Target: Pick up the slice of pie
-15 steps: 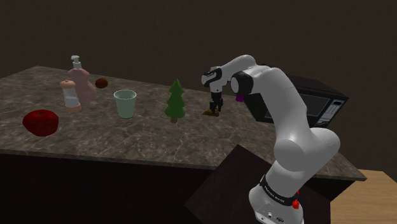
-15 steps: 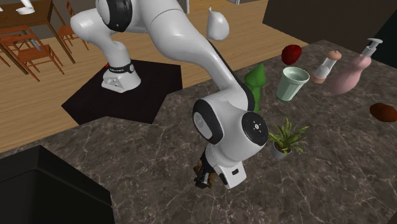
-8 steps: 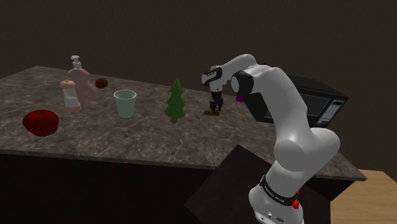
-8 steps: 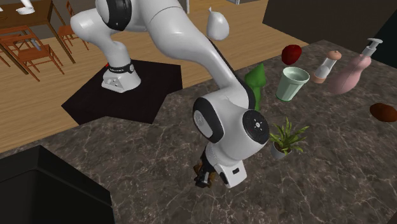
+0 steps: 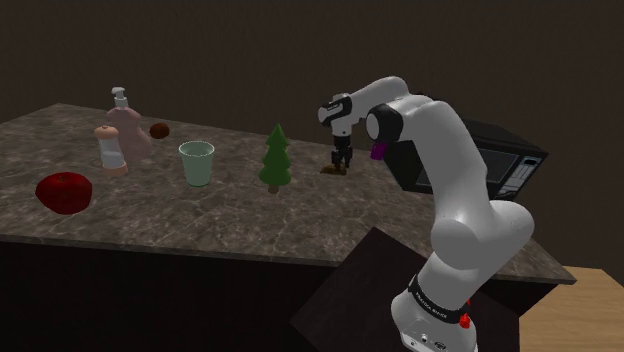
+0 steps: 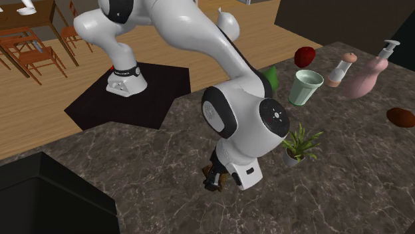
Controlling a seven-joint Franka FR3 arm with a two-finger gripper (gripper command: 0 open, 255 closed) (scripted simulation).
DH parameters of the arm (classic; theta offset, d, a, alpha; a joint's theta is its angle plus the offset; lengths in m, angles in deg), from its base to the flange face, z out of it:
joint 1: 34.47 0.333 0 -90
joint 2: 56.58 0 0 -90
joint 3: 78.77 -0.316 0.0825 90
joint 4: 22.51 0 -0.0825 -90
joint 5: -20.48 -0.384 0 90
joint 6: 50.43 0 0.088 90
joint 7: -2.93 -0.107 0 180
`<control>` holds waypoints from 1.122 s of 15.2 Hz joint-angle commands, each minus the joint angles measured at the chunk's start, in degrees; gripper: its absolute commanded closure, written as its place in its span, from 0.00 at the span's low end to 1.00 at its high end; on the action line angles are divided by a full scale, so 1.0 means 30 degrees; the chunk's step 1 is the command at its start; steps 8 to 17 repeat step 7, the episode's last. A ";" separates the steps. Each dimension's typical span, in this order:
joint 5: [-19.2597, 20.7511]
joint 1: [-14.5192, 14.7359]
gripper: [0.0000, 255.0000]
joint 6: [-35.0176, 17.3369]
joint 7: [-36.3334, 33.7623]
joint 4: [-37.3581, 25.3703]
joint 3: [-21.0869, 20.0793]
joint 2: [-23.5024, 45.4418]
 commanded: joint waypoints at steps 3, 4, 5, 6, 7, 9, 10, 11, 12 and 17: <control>0.0096 0.0010 1.00 0.0641 0.0087 -0.0141 0.0099 -0.0517; 0.0120 0.0021 1.00 0.0801 0.0101 -0.0172 0.0122 -0.0648; 0.0143 0.0028 1.00 0.0970 0.0114 -0.0225 0.0143 -0.0766; 0.0147 0.0030 1.00 0.0992 0.0116 -0.0226 0.0147 -0.0788; 0.0147 0.0030 1.00 0.0993 0.0116 -0.0230 0.0146 -0.0786; 0.0147 0.0030 1.00 0.0993 0.0116 -0.0230 0.0146 -0.0786; 0.0147 0.0030 1.00 0.0993 0.0116 -0.0230 0.0146 -0.0786; 0.0147 0.0030 1.00 0.0993 0.0116 -0.0230 0.0146 -0.0786; 0.0147 0.0030 1.00 0.0993 0.0116 -0.0230 0.0146 -0.0786; 0.0147 0.0030 1.00 0.0993 0.0116 -0.0230 0.0146 -0.0786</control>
